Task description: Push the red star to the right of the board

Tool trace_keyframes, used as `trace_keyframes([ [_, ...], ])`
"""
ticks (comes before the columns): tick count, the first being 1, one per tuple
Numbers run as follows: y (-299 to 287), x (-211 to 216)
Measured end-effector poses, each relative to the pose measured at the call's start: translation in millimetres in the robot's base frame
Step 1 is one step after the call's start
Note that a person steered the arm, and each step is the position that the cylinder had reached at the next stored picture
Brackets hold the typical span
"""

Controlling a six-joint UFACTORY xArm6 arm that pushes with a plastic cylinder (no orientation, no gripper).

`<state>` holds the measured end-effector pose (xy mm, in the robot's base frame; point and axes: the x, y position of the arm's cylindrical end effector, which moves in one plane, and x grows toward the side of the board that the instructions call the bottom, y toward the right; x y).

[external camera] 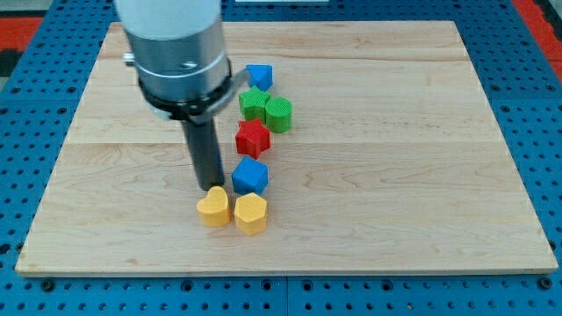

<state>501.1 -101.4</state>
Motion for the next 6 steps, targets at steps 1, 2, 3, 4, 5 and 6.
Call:
trace_keyframes([
  [1,-9,-33],
  [2,10,-54],
  [3,38,-62],
  [4,112,-63],
  [5,180,-61],
  [6,242,-61],
])
